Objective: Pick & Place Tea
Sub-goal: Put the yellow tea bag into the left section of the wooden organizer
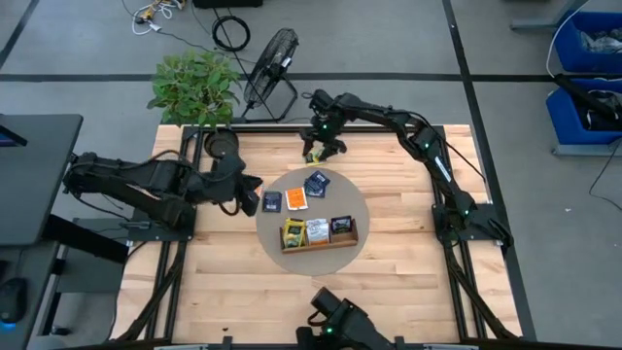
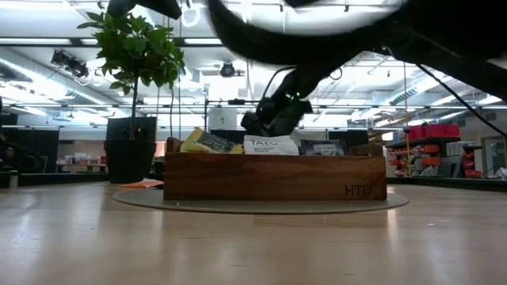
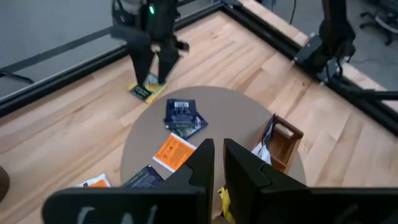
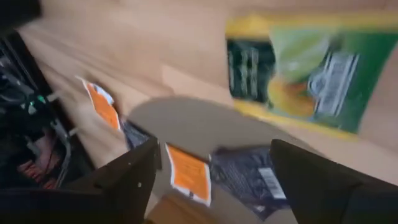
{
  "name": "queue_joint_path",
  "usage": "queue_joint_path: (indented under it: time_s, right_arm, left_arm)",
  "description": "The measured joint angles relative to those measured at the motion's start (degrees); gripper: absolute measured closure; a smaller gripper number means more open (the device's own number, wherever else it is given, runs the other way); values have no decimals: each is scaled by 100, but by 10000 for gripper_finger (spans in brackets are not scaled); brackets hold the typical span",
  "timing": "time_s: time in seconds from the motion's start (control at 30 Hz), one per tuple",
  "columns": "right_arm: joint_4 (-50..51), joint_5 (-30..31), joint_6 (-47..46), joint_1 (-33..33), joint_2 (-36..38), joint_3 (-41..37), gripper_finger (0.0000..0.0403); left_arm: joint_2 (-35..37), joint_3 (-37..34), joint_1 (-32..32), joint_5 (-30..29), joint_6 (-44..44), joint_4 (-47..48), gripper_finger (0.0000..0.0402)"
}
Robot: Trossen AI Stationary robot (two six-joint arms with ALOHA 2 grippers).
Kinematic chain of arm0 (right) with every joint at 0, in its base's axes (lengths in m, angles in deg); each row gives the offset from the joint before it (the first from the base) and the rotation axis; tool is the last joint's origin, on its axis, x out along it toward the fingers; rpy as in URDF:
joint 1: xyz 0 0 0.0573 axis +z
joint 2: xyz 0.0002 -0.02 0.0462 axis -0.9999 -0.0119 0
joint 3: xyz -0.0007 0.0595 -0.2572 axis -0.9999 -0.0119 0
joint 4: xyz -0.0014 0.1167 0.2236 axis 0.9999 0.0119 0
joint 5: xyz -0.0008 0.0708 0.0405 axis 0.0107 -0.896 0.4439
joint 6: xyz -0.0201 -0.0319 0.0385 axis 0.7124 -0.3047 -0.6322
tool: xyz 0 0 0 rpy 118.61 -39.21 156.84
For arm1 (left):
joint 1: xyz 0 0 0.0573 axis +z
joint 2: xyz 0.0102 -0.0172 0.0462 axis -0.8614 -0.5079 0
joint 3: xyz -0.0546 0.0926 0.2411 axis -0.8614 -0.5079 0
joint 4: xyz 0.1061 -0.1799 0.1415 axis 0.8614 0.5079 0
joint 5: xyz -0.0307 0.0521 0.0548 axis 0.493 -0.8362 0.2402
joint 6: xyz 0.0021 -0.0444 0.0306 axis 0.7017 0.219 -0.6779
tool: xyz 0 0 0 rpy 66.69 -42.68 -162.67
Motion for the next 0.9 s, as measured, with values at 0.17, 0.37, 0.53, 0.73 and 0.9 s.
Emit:
queue_joint_path:
  time_s: [0.17, 0.37, 0.53, 0.73, 0.9]
  right_arm:
    - [184, -450, 285, -216, -7, -341, 74]
    - [609, 261, 496, -538, -4, -254, 73]
    - [355, 509, 101, -446, 20, -265, 74]
    - [150, 474, -253, -330, 20, -269, 82]
    - [238, 995, -380, -163, 20, -275, 99]
  left_arm:
    - [348, 0, 23, -47, -68, -42, 365]
    - [537, 4, 61, -212, -182, -183, 365]
    - [564, 2, 147, -210, -236, -259, 365]
    - [562, 2, 187, -208, -238, -301, 365]
    - [562, 2, 185, -204, -247, -375, 365]
